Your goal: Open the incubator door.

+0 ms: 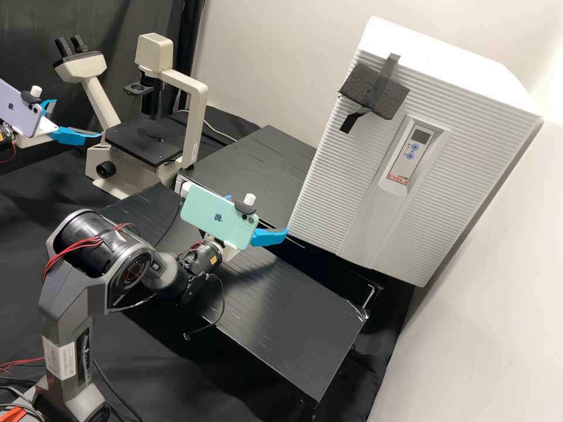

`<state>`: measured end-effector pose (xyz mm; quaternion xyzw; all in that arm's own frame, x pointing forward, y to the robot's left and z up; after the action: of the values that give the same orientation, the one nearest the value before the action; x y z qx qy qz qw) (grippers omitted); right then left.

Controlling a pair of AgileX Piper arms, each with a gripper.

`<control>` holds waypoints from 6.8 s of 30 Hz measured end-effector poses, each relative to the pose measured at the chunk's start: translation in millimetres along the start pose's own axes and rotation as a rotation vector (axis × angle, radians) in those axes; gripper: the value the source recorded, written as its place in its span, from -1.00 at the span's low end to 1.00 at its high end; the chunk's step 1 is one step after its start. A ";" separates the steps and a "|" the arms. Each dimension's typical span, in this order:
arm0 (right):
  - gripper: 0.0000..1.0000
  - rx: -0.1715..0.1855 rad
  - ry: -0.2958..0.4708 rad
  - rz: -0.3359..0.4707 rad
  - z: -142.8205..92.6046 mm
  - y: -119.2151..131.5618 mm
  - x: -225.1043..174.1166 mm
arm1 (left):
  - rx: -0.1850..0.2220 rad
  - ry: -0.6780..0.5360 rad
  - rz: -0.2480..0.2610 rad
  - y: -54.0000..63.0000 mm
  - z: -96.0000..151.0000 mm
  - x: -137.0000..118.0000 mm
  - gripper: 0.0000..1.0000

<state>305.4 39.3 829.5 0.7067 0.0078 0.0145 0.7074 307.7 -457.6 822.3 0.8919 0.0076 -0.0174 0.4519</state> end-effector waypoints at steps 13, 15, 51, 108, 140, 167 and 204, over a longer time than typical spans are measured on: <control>1.00 -0.004 0.008 0.018 0.2 8.1 -4.1 | 0.000 0.000 0.000 0.0 0.0 0.0 1.00; 1.00 0.004 0.016 0.047 -1.6 17.7 -8.2 | 0.000 0.000 0.000 0.0 0.0 0.0 1.00; 1.00 0.051 0.011 0.463 -88.1 150.3 14.5 | 0.000 0.000 0.000 0.0 0.0 0.0 1.00; -1.00 0.010 -0.102 0.416 -80.7 139.0 33.5 | 0.000 0.000 0.000 0.0 0.0 0.0 1.00; -1.00 -0.016 -0.115 0.377 -79.9 135.9 34.7 | 0.000 0.000 0.000 0.0 0.0 0.0 1.00; -1.00 -0.008 -0.103 0.354 -66.1 150.8 8.6 | 0.000 0.000 0.000 0.0 0.0 0.0 1.00; 1.00 -0.015 -0.180 0.536 -33.1 173.0 -107.3 | 0.000 0.000 0.000 0.0 0.0 0.0 1.00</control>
<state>195.5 69.1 1001.5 0.6768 -0.2424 0.1384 0.6812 307.7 -457.6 822.3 0.8919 0.0076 -0.0174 0.4519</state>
